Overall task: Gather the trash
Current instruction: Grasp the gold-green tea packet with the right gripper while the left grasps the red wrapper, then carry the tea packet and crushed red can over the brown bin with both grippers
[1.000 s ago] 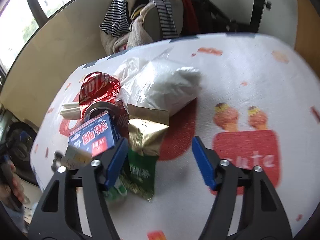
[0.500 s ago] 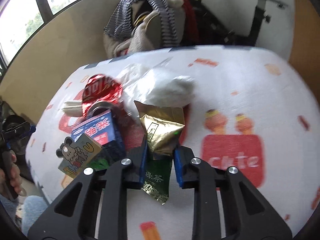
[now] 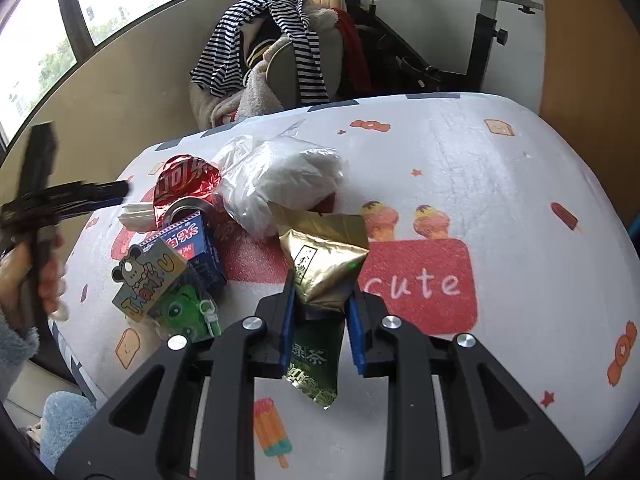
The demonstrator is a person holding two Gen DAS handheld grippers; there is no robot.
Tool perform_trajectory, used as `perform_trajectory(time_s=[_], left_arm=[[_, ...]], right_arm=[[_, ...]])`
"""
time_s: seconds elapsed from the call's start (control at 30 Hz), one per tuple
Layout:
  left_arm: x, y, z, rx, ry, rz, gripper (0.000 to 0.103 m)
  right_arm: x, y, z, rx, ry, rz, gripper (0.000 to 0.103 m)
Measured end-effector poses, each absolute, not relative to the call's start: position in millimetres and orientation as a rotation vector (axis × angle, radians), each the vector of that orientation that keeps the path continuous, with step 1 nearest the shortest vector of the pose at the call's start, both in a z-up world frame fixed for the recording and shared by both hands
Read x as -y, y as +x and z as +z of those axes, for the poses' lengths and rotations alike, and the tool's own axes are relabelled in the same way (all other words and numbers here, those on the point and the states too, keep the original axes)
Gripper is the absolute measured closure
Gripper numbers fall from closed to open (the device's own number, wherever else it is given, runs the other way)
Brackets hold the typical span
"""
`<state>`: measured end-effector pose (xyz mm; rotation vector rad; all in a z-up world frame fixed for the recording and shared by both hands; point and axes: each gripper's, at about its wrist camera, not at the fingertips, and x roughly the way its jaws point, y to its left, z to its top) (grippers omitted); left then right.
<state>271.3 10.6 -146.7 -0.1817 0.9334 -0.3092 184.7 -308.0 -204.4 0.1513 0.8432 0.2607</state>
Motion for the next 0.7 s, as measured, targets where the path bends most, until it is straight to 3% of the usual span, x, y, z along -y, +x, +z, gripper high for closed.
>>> perform_trajectory(time_s=[0.1,0.37,0.7], left_arm=[[11.6,290.2,-159.1,-0.96,-0.131,-0.32,0.06],[29.8,330.6,-190.6,-1.061,-0.13,-0.301,0.062],[22.7,332.8,-193.0,-1.026,-0.257,-0.356,0.065]], right_arm=[[314.7,181.0,-206.5,-0.849,0.147,0.254,0.078],[320.7,177.4,-214.8,-0.858,0.153,0.265,0.078],[318.9,172.4,-216.0,-0.856,0.153,0.265,0.078]])
